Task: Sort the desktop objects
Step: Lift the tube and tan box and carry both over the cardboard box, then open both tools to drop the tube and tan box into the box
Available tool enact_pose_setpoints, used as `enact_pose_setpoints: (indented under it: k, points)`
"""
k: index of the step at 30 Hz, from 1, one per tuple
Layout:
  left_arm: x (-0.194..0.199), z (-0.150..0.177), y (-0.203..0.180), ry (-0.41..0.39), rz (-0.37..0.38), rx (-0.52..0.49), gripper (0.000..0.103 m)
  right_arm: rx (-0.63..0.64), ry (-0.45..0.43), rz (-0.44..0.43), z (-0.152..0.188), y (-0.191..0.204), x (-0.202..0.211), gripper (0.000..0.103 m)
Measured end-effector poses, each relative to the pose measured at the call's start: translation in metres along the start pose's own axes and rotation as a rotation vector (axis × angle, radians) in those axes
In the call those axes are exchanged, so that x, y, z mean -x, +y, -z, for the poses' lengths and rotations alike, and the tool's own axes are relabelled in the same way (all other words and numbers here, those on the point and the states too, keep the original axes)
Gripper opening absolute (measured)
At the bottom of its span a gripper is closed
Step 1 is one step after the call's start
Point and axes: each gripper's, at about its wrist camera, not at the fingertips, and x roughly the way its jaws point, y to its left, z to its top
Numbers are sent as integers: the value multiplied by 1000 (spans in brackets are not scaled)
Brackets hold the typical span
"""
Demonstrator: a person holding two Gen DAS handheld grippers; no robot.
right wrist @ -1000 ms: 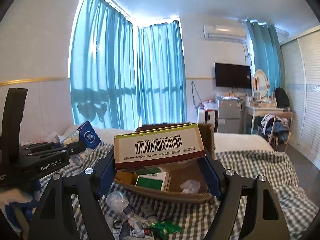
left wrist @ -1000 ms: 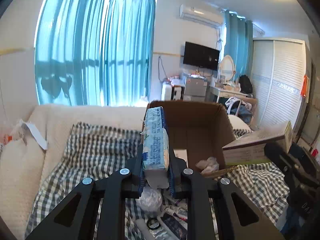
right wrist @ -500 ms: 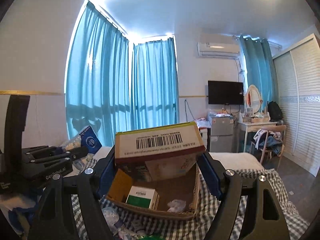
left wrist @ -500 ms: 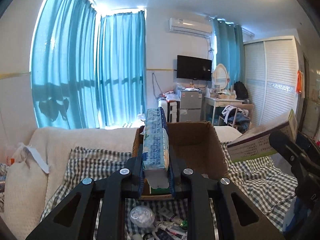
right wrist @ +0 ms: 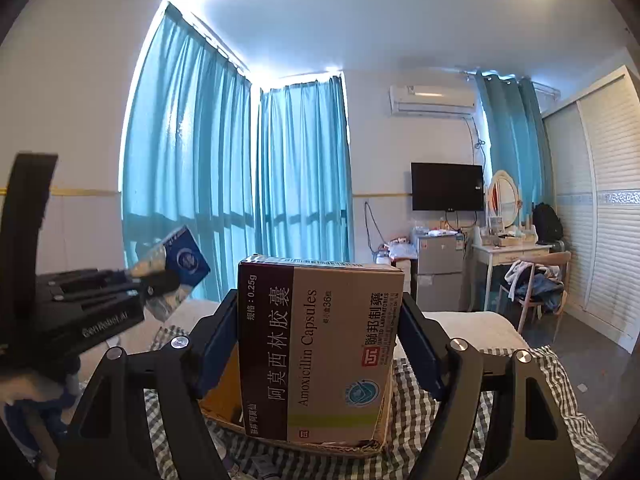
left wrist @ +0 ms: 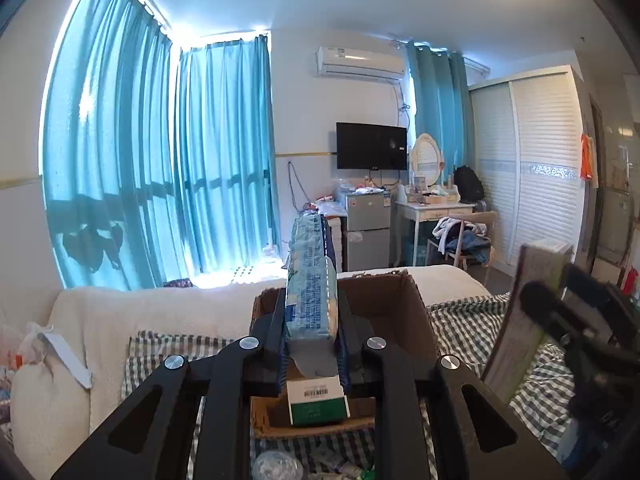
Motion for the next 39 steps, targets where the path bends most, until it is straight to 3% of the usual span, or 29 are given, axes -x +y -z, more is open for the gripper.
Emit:
enact_pose_setpoints:
  k: [12, 25, 35, 39]
  points:
    - [-56, 11, 2, 47, 27, 28, 19, 27, 34, 11, 7, -3, -59, 74]
    - [-136, 55, 13, 195, -1, 67, 19, 13, 170, 7, 60, -18, -137, 74]
    - [-181, 81, 13, 288, 18, 72, 19, 14, 255, -8, 94, -25, -177, 75]
    - [-192, 91, 16, 304, -18, 85, 23, -6, 278, -12, 106, -30, -181, 76]
